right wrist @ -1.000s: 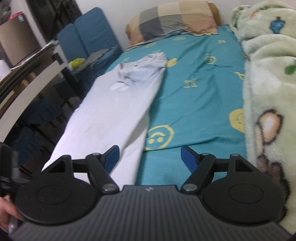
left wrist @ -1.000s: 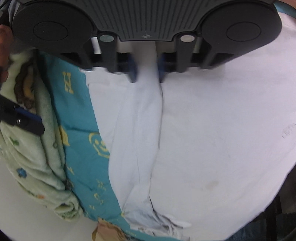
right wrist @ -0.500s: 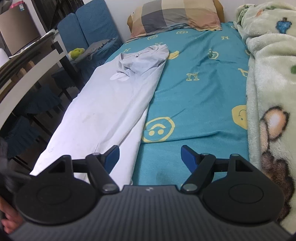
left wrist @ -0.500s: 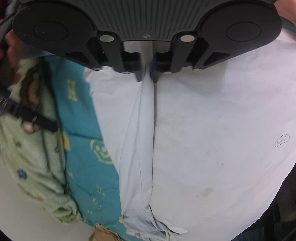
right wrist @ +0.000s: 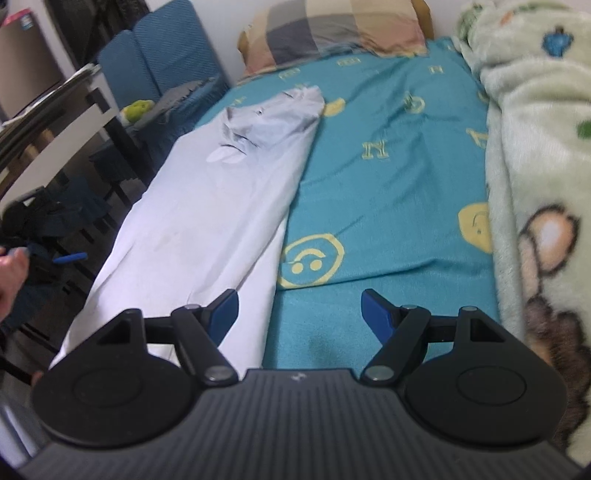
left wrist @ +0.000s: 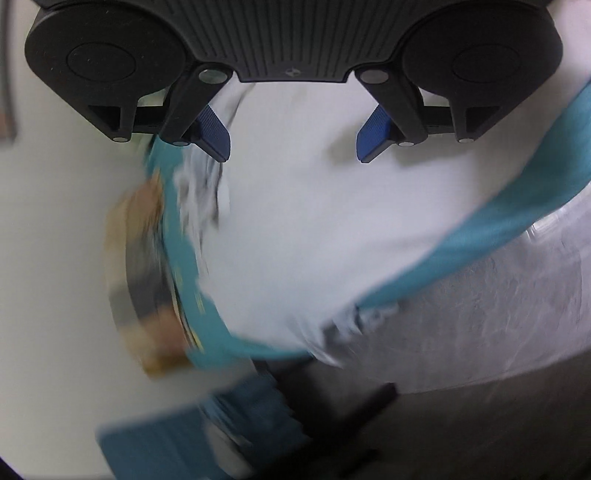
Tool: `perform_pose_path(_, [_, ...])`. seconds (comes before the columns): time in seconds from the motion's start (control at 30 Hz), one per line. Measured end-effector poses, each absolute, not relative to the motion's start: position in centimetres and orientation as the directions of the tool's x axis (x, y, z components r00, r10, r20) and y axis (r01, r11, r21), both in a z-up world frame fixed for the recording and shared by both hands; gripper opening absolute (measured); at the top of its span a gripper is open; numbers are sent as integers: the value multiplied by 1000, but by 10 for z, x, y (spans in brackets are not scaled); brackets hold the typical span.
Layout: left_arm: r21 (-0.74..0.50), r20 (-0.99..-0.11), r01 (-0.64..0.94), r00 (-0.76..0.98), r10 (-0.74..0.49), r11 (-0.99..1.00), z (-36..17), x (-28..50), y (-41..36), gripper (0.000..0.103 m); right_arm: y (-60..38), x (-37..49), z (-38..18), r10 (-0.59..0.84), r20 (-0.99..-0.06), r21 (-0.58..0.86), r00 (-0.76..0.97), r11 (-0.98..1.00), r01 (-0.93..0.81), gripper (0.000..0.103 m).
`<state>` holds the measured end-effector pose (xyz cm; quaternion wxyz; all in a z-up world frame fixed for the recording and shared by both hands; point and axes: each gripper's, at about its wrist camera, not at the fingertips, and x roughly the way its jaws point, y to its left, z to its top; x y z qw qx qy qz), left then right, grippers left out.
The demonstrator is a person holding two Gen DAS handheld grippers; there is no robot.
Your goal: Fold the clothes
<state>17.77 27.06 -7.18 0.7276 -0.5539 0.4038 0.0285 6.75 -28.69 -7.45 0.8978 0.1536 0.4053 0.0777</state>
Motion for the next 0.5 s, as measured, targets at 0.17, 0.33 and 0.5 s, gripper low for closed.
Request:
perform_pose_path(0.17, [-785,-615,-585,701,-362,201,-128,236,313,77,-275,87,-89,270,-726,350,633,937,2,75])
perform_pose_path(0.33, [-800,-587,-596,752,-300,68,-188,289,328,80,-278,103,-115,355,-750,445,558,895,29,75])
perform_pose_path(0.5, [-814,-552,-581,771,-316,5,-230,331,333,80,-290,123,-132,388,-738,519,552,849,98,76])
